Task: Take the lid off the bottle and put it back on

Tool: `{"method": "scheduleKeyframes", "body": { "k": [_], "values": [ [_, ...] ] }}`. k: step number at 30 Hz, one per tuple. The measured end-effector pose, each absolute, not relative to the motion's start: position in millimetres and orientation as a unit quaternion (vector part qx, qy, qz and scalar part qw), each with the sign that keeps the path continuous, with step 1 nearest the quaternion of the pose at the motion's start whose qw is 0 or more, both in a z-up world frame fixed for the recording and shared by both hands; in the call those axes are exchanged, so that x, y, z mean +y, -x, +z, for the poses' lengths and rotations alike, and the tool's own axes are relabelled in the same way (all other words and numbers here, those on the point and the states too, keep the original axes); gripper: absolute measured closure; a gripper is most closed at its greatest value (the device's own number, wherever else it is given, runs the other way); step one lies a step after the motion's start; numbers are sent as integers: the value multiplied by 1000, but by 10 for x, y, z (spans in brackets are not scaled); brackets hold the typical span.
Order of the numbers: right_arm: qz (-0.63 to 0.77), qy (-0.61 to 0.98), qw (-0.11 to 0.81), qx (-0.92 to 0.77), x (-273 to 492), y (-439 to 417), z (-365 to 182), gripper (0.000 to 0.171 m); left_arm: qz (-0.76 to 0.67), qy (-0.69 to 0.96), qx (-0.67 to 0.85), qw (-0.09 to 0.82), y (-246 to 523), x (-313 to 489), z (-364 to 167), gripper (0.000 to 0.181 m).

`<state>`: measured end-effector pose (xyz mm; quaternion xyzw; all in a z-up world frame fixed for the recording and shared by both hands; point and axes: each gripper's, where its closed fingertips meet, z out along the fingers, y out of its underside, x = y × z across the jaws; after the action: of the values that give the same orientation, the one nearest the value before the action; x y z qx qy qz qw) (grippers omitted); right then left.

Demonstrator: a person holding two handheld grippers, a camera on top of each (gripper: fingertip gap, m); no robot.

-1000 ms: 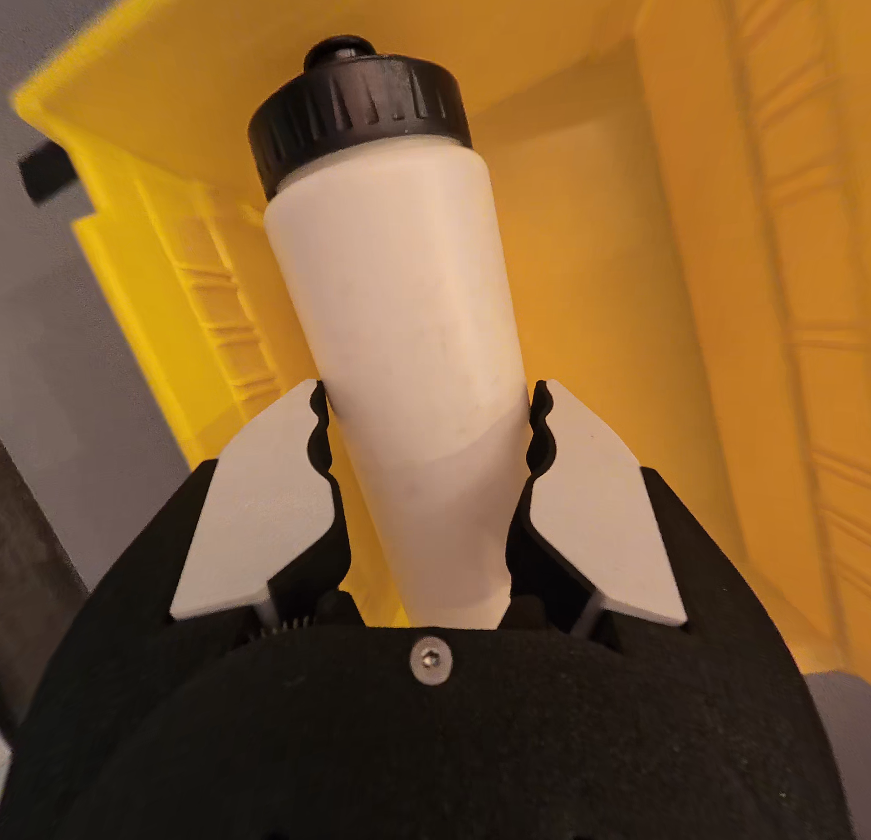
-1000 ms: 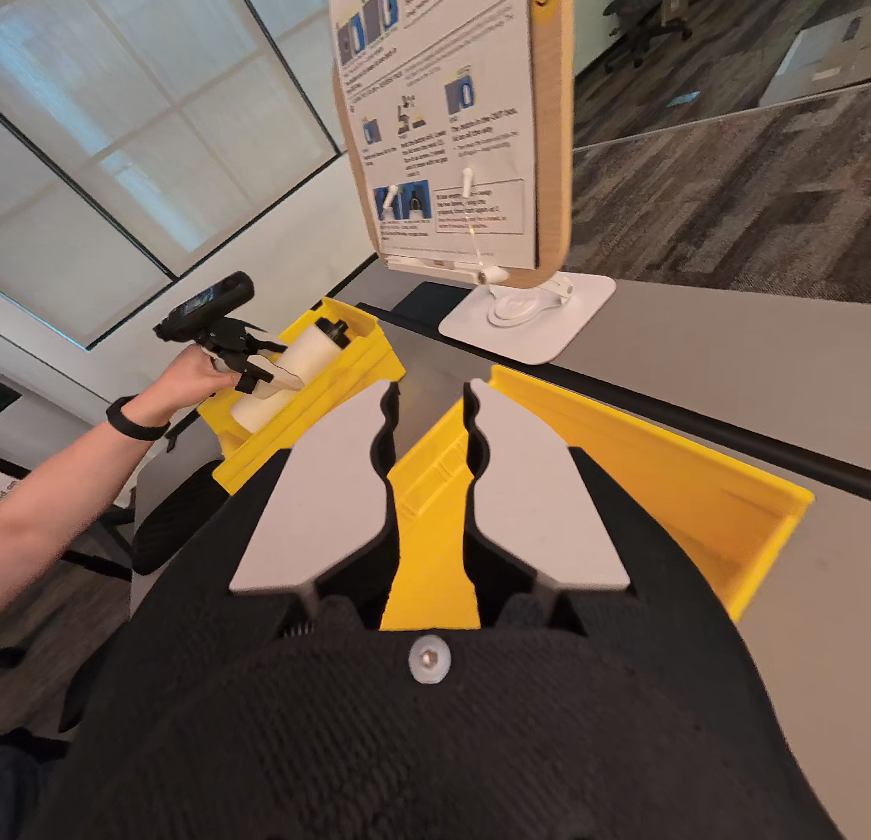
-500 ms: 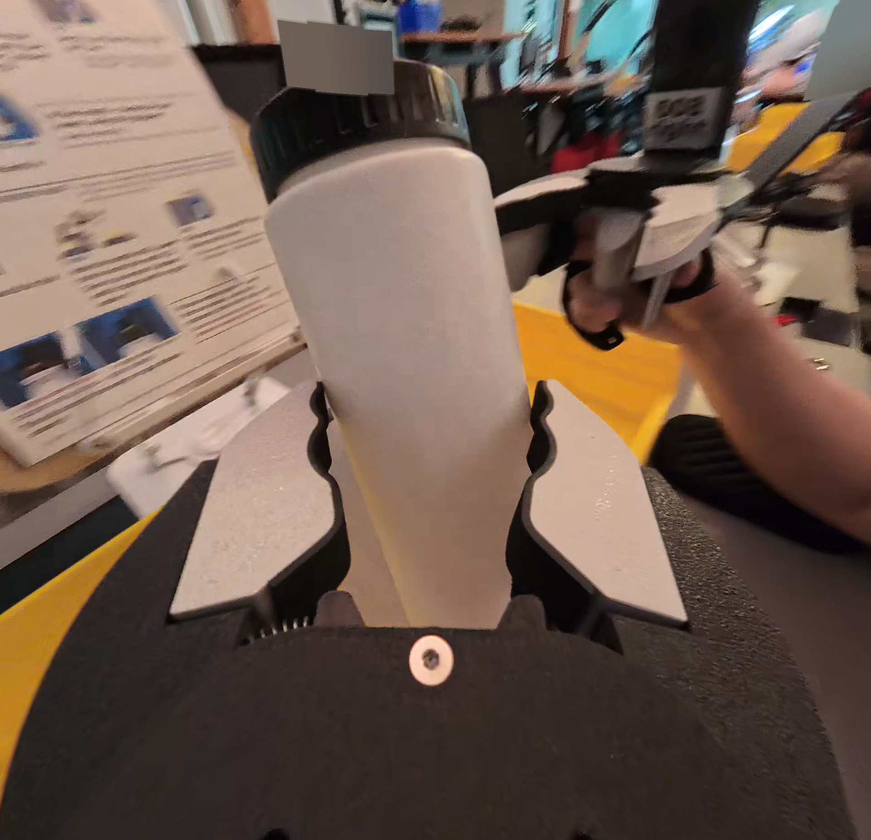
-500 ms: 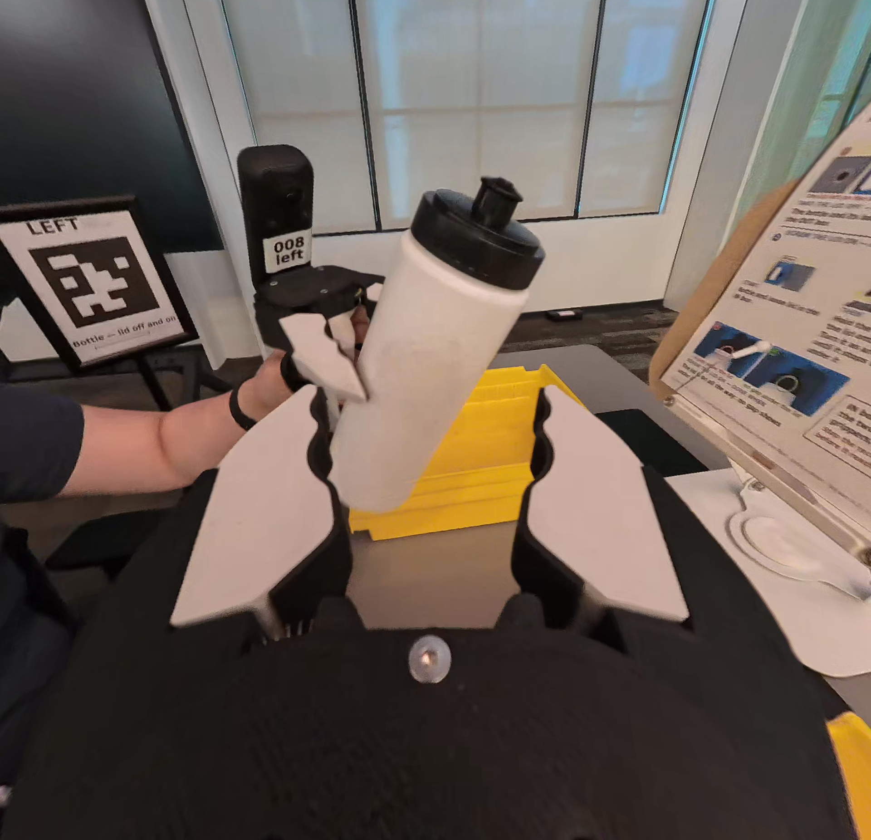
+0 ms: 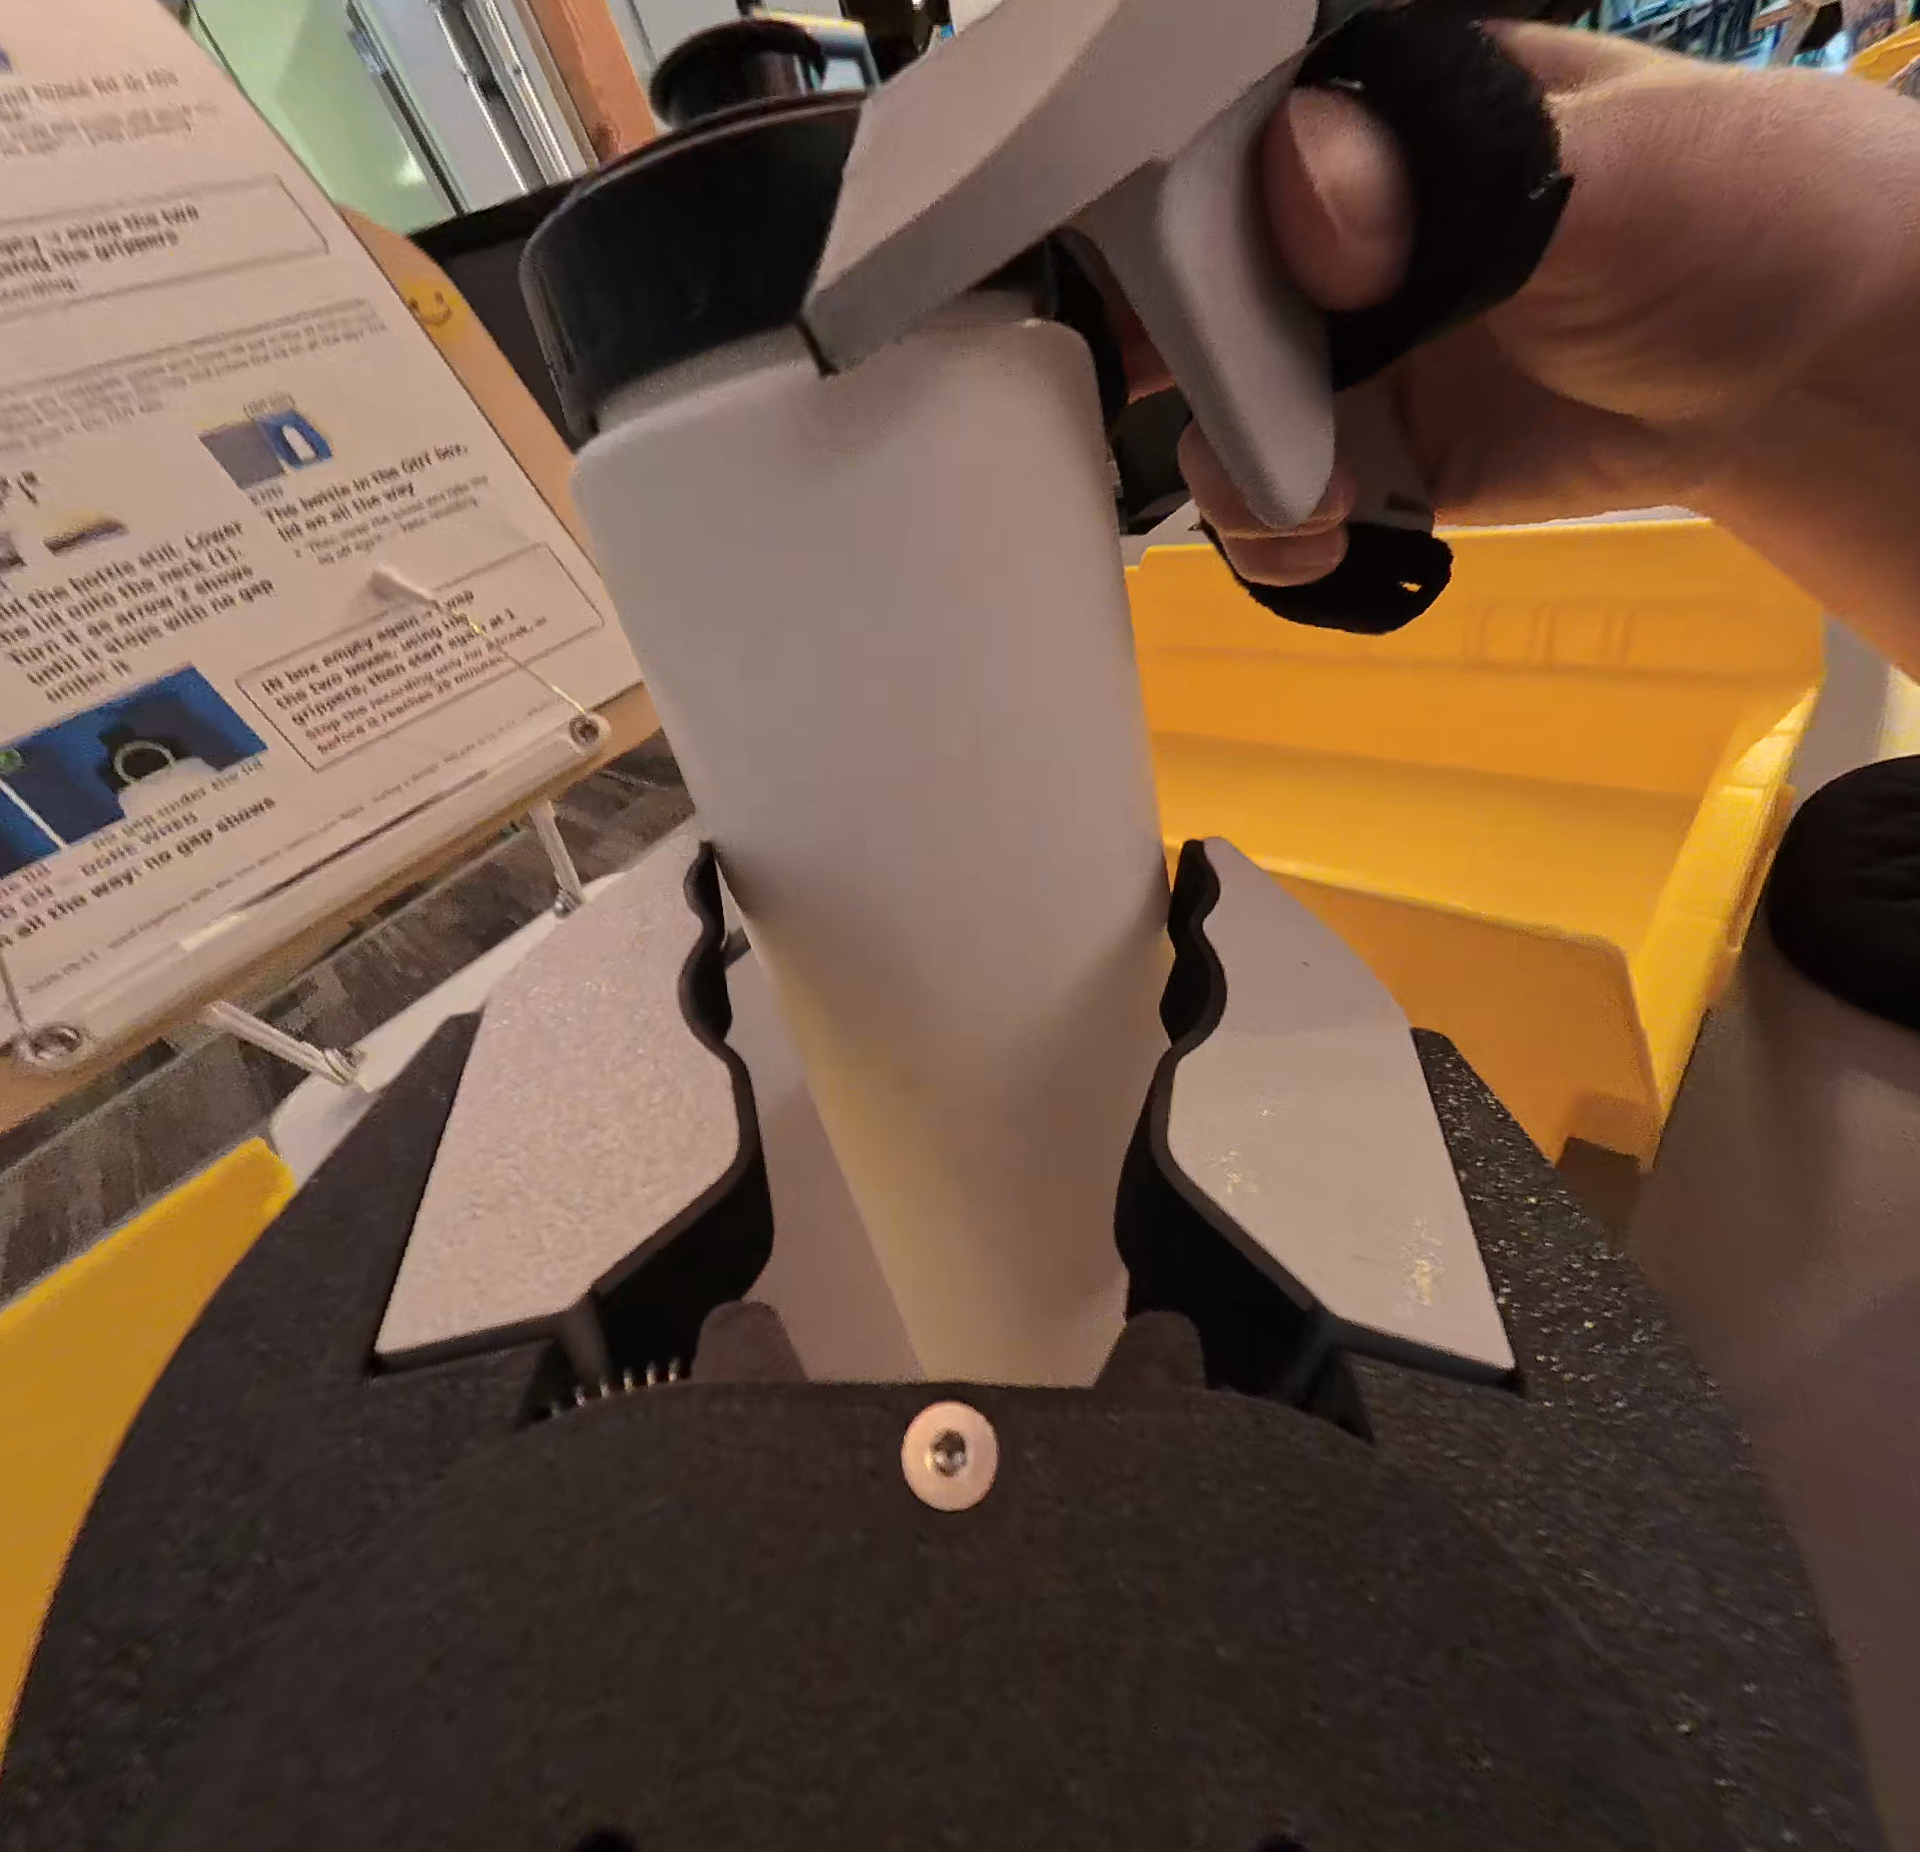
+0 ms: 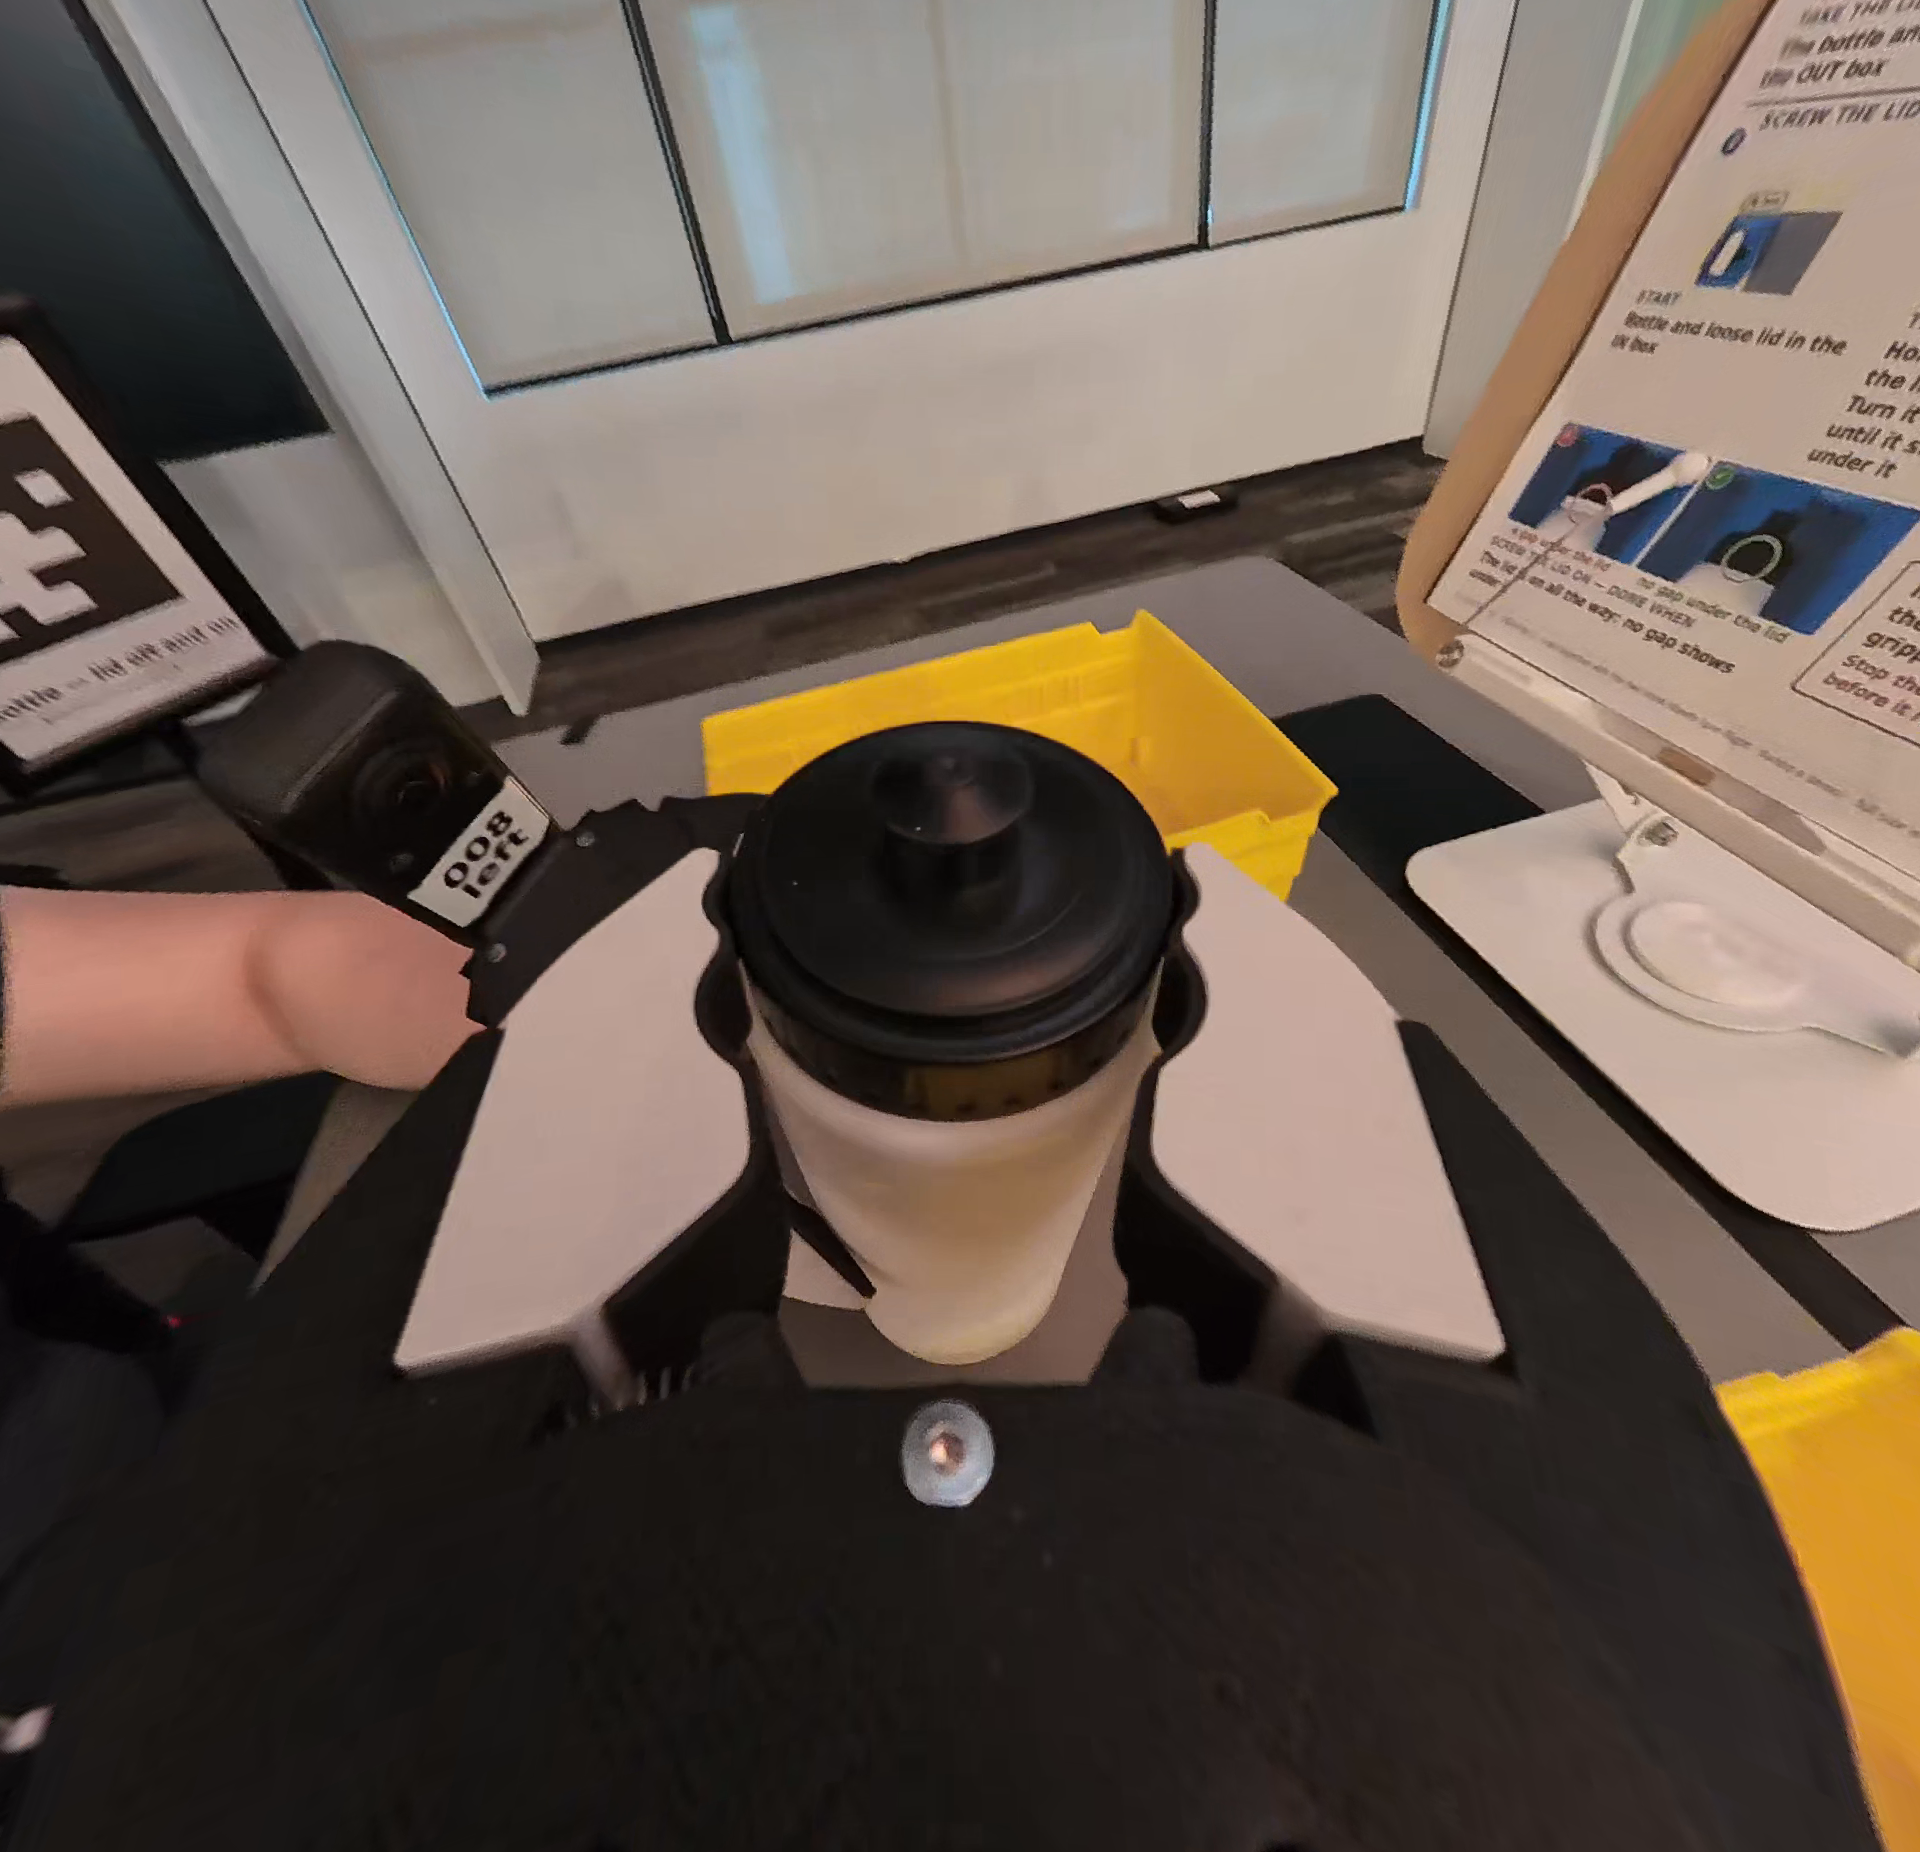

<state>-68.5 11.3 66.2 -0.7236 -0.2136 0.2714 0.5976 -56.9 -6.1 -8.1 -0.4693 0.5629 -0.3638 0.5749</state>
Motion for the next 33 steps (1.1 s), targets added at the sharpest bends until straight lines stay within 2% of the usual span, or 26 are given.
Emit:
{"method": "scheduleKeyframes", "body": {
  "k": [8,10,13,24,33],
  "values": [
    [215,758,564,-248,246,772,328,94,-462,485,503,546,570,34,-296,103],
    [215,768,539,-270,236,851,203,94,-464,477,507,547,537,37,-341,85],
    [226,756,541,-291,241,988,169,93,-457,490,528,521,439,16,-465,79],
    [184,803,515,-235,232,966,192,93,-423,508,540,521,456,-4,-516,82],
    [213,796,505,-255,187,892,179,92,-451,511,539,494,416,-51,-505,89]
  ]
}}
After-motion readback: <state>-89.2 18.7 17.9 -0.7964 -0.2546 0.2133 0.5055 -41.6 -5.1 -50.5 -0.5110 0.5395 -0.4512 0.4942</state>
